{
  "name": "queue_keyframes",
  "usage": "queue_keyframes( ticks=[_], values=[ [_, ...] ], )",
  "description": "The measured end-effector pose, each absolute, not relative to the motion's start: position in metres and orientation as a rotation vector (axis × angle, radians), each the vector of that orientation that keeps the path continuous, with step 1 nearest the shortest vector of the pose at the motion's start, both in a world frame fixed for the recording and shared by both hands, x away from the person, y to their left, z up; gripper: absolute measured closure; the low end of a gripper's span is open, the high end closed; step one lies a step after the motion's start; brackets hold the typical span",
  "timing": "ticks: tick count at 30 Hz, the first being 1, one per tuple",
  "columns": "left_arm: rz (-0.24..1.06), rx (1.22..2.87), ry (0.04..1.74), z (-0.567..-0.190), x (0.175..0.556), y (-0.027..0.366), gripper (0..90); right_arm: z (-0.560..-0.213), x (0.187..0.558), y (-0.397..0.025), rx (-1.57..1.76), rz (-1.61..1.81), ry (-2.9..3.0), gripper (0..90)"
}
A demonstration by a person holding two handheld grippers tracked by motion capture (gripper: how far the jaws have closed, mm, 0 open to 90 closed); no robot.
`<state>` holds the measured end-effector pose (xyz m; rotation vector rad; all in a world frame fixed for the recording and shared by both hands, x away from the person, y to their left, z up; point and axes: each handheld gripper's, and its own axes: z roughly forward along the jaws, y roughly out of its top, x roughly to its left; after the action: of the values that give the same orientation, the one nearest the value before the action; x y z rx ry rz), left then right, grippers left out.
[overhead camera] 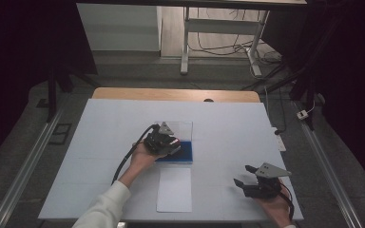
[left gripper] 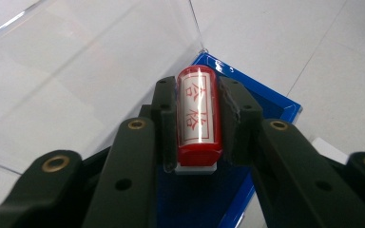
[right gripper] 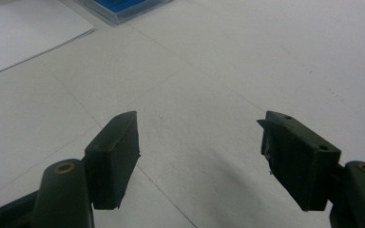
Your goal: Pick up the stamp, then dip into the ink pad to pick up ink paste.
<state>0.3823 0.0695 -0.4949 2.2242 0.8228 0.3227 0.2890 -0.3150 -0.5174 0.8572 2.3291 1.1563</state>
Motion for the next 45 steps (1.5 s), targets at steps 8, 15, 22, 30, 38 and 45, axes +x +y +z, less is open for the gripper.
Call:
queue_keyframes(
  ticks=[8,15,22,30,38,45],
  values=[
    [0.319,2.210,0.816,-0.487,0.381,0.076,70.6,-0.518,0.289,-0.315,0.856,1.155,2.331,28.9],
    [0.326,2.178,0.796,-0.470,0.375,0.083,70.6,-0.517,0.288,-0.314,0.853,1.153,2.332,28.9],
    [0.340,2.183,0.773,-0.459,0.367,0.089,70.7,-0.517,0.288,-0.314,0.849,1.155,2.330,29.0],
    [0.359,2.170,0.753,-0.444,0.360,0.097,70.6,-0.517,0.289,-0.312,0.839,1.149,2.334,29.0],
    [0.361,2.179,0.753,-0.445,0.361,0.098,70.6,-0.517,0.289,-0.312,0.840,1.145,2.333,29.1],
    [0.372,2.202,0.760,-0.452,0.363,0.092,70.6,-0.517,0.289,-0.312,0.840,1.144,2.335,29.1]
  ],
)
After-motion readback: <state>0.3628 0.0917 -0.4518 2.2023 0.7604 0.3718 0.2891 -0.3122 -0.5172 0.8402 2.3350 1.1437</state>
